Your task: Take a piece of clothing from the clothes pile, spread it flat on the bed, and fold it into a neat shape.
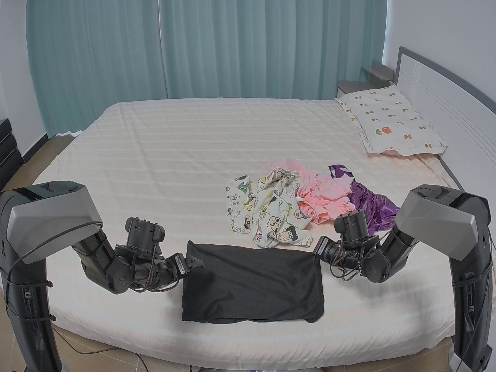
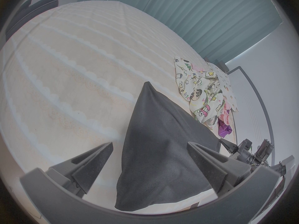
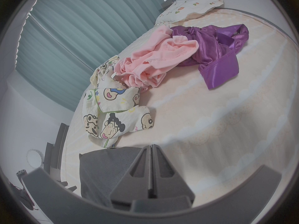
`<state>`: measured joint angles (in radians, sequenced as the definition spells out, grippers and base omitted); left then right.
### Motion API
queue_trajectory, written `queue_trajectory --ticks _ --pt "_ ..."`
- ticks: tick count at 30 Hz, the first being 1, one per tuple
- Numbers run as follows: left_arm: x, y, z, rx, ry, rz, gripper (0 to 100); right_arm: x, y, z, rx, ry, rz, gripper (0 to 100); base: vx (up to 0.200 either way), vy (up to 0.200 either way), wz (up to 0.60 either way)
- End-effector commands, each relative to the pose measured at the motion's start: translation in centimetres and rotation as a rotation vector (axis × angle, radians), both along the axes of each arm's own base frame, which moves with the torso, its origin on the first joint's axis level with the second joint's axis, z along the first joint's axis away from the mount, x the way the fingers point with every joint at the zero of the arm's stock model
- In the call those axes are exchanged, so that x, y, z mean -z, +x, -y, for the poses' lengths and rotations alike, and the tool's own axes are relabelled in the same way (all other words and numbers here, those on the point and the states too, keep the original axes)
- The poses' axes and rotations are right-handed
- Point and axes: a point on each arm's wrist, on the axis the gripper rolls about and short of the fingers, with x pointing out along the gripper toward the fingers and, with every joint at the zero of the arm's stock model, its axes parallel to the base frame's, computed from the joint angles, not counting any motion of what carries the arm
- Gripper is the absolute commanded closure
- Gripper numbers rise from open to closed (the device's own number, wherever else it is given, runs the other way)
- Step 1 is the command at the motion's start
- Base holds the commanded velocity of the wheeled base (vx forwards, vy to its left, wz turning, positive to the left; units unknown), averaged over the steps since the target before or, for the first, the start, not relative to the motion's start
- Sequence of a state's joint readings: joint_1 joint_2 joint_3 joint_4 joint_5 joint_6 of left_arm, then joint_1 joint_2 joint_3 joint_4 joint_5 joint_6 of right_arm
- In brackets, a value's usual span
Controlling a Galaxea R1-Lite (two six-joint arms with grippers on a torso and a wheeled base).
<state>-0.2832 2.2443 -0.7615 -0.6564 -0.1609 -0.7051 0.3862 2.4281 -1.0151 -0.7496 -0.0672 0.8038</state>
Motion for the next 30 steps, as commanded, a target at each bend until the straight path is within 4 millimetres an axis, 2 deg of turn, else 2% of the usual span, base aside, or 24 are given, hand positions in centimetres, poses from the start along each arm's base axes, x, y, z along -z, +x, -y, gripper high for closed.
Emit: queue_trajectory --ticks 1,3,4,6,10,11,12,13,14,15,18,23,26,27,28,30 --pt "0.0 -0.1 -0.1 -0.003 0.001 -0.004 0 -0.2 0.1 0.2 0.006 0.001 0.002 100 0.0 0.0 0.0" --pt "0.0 -0.1 -0.2 -0.006 0.001 -0.004 0 -0.1 0.0 0.3 0.006 -0.001 -0.002 100 0.0 0.0 0.0" --pt "-0.1 -0.1 -0.2 -0.006 0.0 -0.002 0 -0.1 -0.1 0.3 0.005 -0.001 -0.004 0 0.0 0.0 0.0" --pt "-0.1 -0.1 -0.3 -0.007 0.0 -0.002 0 -0.2 -0.2 0.2 0.002 0.001 0.0 0 0.0 0.0 0.0" --pt "-0.6 -0.6 -0.5 -0.023 -0.011 -0.005 0 -2.3 -0.3 0.8 0.015 0.021 0.041 0 0.0 0.0 0.0" --pt "-1.1 -0.7 -0.6 -0.026 -0.017 0.004 0 -3.5 -0.2 1.5 0.032 0.032 0.063 0 0.0 0.0 0.0" --pt "-1.2 -0.7 -0.6 -0.027 -0.018 0.007 0 -3.6 -0.2 1.5 0.033 0.033 0.064 0 0.0 0.0 0.0" --pt "-1.9 -1.2 -0.9 -0.031 -0.021 0.017 0 -5.0 -0.3 2.1 0.049 0.052 0.087 0 0.0 0.0 0.0" --pt "-1.9 -1.2 -0.9 -0.031 -0.021 0.017 0 -5.0 -0.3 2.1 0.049 0.052 0.087 0 0.0 0.0 0.0" --pt "-3.0 -1.9 -1.2 -0.036 -0.027 0.036 0 -6.3 -0.4 2.3 0.057 0.065 0.114 0 0.0 0.0 0.0" --pt "-5.2 -3.4 -1.7 -0.039 -0.039 0.077 0 -8.3 -0.7 2.5 0.066 0.075 0.153 0 0.0 0.0 0.0" --pt "-8.3 -5.9 -3.2 -0.063 -0.056 0.154 0 -9.4 -1.3 3.1 0.108 0.039 0.129 0 0.0 0.0 0.0" --pt "-10.4 -7.8 -4.3 -0.089 -0.07 0.214 0 -10.3 -2.8 4.5 0.147 0.017 0.133 0 0.0 0.0 0.0" --pt "-10.5 -7.8 -4.4 -0.09 -0.07 0.217 0 -10.3 -2.9 4.6 0.147 0.017 0.133 0 0.0 0.0 0.0" --pt "-11.4 -8.9 -4.9 -0.1 -0.074 0.252 0 -11.4 -4.3 5.4 0.156 0.019 0.147 0 0.0 0.0 0.0" --pt "-12.4 -10.1 -5.2 -0.115 -0.071 0.293 0 -12.7 -5.9 6.2 0.167 0.026 0.165 0 0.0 0.0 0.0"
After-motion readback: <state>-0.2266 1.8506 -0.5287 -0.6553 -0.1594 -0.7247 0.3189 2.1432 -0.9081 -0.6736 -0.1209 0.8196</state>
